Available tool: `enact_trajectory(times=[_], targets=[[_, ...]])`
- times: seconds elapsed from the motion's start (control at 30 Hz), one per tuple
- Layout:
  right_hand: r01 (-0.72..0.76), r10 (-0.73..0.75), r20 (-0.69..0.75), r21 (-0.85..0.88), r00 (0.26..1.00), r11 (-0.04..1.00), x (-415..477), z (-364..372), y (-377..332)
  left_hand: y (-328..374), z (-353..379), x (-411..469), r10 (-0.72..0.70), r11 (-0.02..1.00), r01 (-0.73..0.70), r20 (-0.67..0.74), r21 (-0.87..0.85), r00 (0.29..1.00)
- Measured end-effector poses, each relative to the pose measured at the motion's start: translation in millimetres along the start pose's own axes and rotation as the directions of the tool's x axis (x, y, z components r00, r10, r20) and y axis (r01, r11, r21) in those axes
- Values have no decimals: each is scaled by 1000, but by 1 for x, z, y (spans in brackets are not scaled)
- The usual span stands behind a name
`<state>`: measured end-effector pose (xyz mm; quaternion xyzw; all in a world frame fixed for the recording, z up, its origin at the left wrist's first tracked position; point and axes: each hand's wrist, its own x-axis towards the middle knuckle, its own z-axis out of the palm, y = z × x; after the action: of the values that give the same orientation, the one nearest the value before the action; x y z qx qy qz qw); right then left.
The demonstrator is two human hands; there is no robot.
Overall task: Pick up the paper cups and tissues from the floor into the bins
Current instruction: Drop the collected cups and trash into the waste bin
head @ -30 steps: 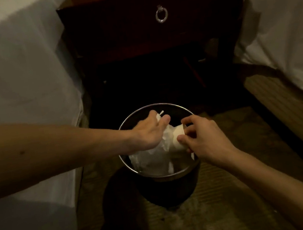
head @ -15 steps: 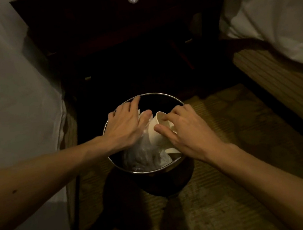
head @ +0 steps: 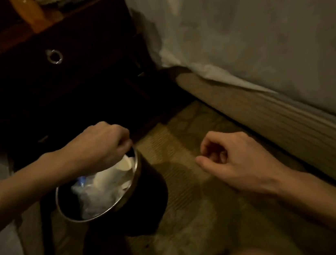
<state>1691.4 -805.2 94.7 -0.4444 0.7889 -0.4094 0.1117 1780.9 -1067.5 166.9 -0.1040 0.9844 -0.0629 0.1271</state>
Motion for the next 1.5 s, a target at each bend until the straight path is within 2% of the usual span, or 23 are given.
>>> enact_trajectory(times=[0.1, 0.2, 0.3, 0.4, 0.5, 0.6, 0.67, 0.73, 0.83, 0.93, 1.0, 1.1, 1.2, 1.33, 1.5], targets=[[-46, 40, -165, -32, 985, 998, -46, -59, -4, 80, -46, -2, 165, 966, -197, -187, -167, 968], [-141, 120, -373, -29, 920, 990, -112, -136, -33, 170, -117, -19, 343, 906, -405, -347, -123, 873], [-290, 253, -496, 2, 831, 957, -196, -207, -84, 252, -204, -54, 523, 826, -562, -310, -47, 794], [-449, 405, -552, 61, 729, 891, -287, -265, -151, 331, -293, -98, 712, 683, -730, -198, -26, 674], [-626, 570, -604, 146, 557, 766, -374, -308, -227, 416, -369, -156, 862, 501, -863, -44, -71, 504], [-754, 679, -657, 251, 328, 607, -465, -343, -310, 510, -425, -238, 958, 286, -955, 17, -85, 285], [-789, 726, -672, 363, 147, 496, -525, -361, -364, 567, -452, -300, 987, 156, -981, 68, -114, 149], [-752, 757, -653, 509, -21, 419, -589, -370, -411, 624, -471, -364, 993, 62, -981, 106, -182, 43], [-649, 789, -558, 705, -259, 286, -680, -370, -465, 709, -479, -460, 981, -11, -953, 183, -304, -69], [-519, 737, -468, 834, -488, 186, -754, -357, -506, 783, -464, -549, 942, -80, -926, 275, -368, -191], [-448, 690, -401, 886, -602, 124, -798, -344, -523, 823, -443, -602, 911, -128, -915, 319, -383, -262], [-309, 615, -259, 951, -745, 26, -856, -320, -536, 875, -399, -665, 871, -170, -900, 366, -400, -328], [-146, 572, -111, 989, -813, -16, -903, -295, -533, 918, -348, -711, 824, -151, -900, 452, -409, -343], [61, 558, 72, 997, -827, -38, -958, -270, -512, 966, -282, -754, 766, -41, -911, 572, -411, -293], [204, 524, 223, 974, -822, -95, -1036, -248, -478, 1035, -201, -800, 696, 9, -915, 659, -404, -285]])
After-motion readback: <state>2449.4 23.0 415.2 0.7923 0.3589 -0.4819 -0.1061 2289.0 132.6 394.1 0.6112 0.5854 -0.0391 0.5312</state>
